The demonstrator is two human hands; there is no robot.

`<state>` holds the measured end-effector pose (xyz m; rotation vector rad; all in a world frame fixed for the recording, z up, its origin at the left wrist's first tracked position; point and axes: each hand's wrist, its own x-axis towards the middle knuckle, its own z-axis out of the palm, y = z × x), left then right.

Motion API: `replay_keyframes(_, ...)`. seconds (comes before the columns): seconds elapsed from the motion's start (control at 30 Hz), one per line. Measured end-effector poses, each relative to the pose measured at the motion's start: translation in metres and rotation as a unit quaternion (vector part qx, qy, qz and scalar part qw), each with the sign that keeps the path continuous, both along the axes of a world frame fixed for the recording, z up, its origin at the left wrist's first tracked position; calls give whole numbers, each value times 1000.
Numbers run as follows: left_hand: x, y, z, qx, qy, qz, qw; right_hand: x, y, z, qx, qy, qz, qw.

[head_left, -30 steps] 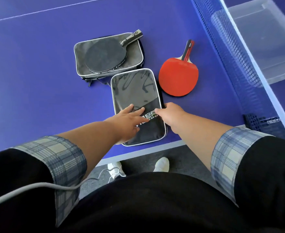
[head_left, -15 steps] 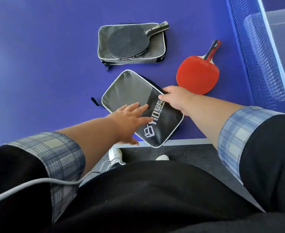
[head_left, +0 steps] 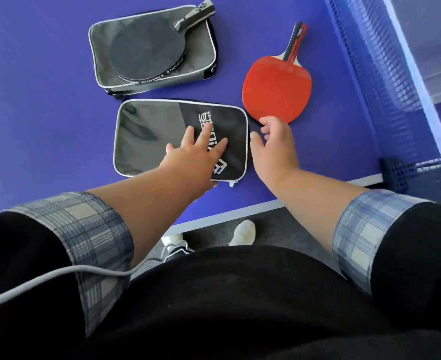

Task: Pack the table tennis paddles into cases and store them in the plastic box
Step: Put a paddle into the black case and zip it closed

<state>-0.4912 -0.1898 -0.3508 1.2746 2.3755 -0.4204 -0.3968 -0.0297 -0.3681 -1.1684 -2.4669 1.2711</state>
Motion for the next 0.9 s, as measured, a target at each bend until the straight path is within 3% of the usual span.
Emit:
replay_keyframes(0.2, -6, 13, -7, -20, 14, 35, 999, 37, -3, -10, -46, -104, 43, 993)
replay_keyframes(0.33, -9, 22, -10, -23, 23, 52, 998, 39, -18, -15, 55, -164, 121, 978)
replay_keyframes(0.43, -12, 21, -9, -27, 49, 27, 998, 25, -21, -19, 75, -174, 110, 976)
replay_keyframes(0.53, -24, 19, -5, 42, 79, 17, 996, 15, -19, -21, 98, -183, 129, 970)
replay_keyframes(0.67, -50, 25, -15, 146, 59, 60, 986, 20, -12, -18, 95, -175, 173, 964)
replay_keyframes(0.77, -64, 23, -29, 158, 22, 79, 984, 28, -6, -15, 83, -162, 205, 962)
replay_keyframes(0.9, -66, 16, -40, 183, 52, 46, 981, 29, 10, -13, 84, -152, 222, 960)
